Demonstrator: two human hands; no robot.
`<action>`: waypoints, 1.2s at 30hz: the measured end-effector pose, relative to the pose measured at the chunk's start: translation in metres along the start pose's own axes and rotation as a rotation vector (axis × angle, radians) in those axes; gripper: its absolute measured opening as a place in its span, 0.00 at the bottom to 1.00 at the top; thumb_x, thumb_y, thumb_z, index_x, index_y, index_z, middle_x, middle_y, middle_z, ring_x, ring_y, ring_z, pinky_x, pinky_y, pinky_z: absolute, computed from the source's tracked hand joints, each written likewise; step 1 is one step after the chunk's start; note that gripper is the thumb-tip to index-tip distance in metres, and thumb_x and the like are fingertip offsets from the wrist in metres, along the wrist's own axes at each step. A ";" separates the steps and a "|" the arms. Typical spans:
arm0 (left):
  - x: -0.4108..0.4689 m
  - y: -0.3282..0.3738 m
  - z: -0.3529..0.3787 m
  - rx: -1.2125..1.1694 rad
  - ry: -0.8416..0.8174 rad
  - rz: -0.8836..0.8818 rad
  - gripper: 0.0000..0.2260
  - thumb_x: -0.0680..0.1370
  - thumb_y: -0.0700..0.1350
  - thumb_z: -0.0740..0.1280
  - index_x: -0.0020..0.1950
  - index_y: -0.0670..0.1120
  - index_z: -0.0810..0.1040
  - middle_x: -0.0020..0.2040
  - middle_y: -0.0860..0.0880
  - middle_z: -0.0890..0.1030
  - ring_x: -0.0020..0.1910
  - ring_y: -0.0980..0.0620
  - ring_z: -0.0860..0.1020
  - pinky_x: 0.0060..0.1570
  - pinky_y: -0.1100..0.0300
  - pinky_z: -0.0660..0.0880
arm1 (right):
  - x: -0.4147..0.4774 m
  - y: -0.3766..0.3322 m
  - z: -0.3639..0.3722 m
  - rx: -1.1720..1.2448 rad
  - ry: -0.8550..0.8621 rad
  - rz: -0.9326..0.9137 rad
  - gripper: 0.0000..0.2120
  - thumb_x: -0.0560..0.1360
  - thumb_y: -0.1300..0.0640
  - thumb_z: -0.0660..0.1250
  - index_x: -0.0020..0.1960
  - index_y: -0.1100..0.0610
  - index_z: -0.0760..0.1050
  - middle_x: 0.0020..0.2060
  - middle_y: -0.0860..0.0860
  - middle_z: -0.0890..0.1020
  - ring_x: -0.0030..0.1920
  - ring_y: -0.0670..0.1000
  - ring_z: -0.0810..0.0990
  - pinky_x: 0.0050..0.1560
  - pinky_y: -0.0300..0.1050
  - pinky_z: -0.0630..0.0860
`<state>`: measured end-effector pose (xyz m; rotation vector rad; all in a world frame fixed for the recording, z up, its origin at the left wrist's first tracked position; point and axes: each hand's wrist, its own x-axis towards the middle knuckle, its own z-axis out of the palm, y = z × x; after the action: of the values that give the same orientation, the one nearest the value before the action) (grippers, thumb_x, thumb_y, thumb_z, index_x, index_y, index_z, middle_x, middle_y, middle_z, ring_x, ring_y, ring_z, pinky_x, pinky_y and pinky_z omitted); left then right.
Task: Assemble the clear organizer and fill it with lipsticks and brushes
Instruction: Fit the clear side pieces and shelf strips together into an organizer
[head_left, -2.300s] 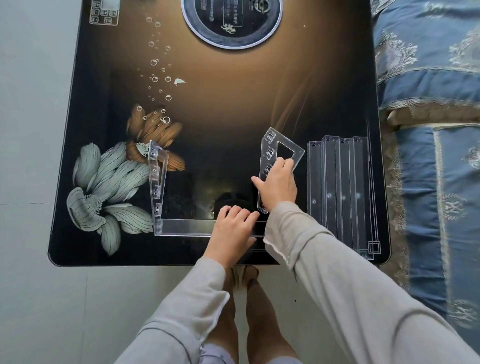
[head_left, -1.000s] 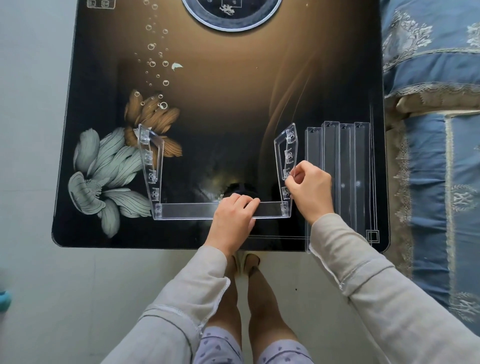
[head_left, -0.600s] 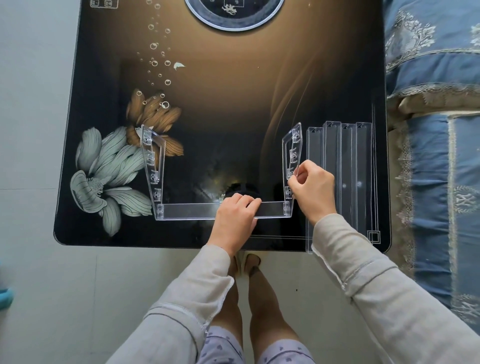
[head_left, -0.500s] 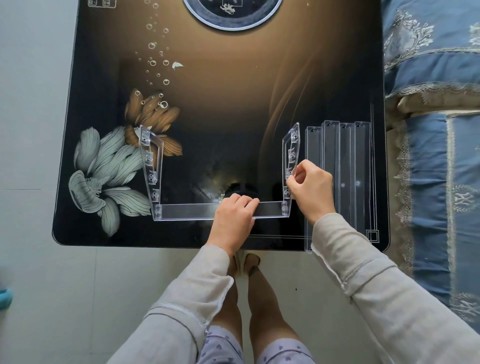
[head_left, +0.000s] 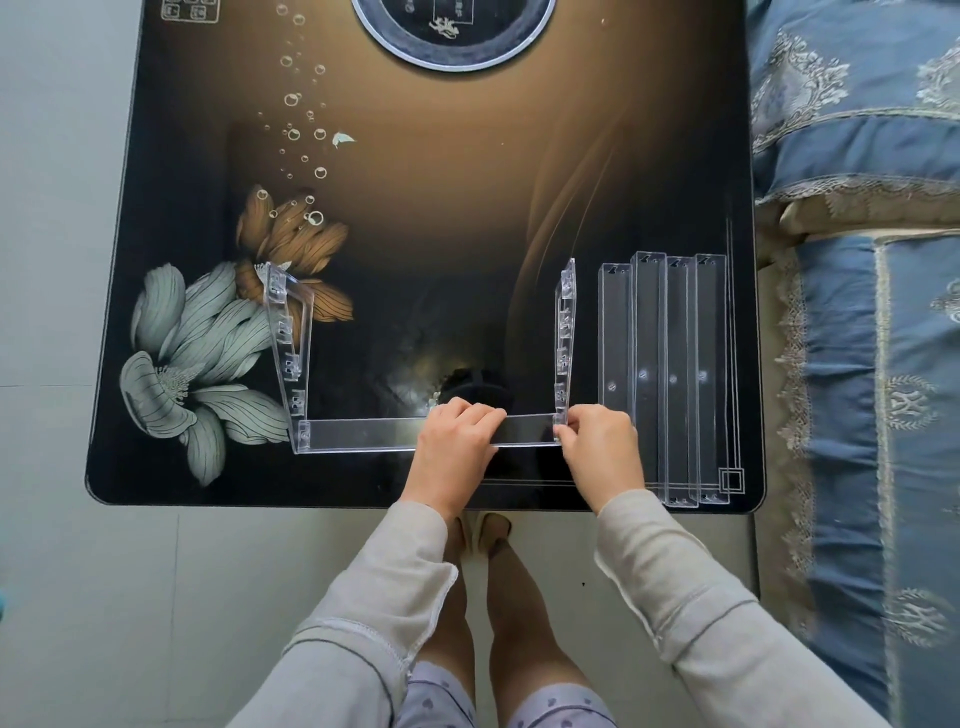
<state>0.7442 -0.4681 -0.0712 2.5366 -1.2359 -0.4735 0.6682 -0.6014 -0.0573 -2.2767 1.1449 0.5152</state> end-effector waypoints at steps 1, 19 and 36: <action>0.000 -0.001 0.000 0.017 0.001 -0.001 0.21 0.53 0.41 0.82 0.44 0.46 0.84 0.38 0.51 0.85 0.35 0.50 0.82 0.39 0.58 0.80 | 0.001 0.000 0.000 -0.004 0.003 0.003 0.09 0.76 0.56 0.63 0.48 0.61 0.79 0.46 0.59 0.84 0.50 0.61 0.80 0.49 0.46 0.75; -0.005 0.010 -0.017 -0.017 0.077 -0.124 0.17 0.67 0.46 0.75 0.54 0.44 0.81 0.51 0.47 0.84 0.52 0.45 0.82 0.56 0.49 0.76 | 0.018 0.014 -0.023 -0.004 0.059 0.190 0.11 0.75 0.59 0.61 0.47 0.64 0.78 0.46 0.62 0.82 0.50 0.63 0.79 0.47 0.47 0.74; 0.031 0.063 -0.095 -1.456 0.102 -0.835 0.05 0.75 0.38 0.65 0.41 0.47 0.77 0.37 0.48 0.82 0.32 0.56 0.83 0.31 0.63 0.80 | -0.057 0.014 -0.058 -0.052 0.508 -0.672 0.04 0.65 0.63 0.71 0.32 0.61 0.78 0.48 0.58 0.78 0.54 0.54 0.71 0.53 0.47 0.69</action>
<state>0.7561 -0.5205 0.0343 1.5208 0.3493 -0.9139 0.6295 -0.6095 0.0157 -2.7177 0.4892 -0.3114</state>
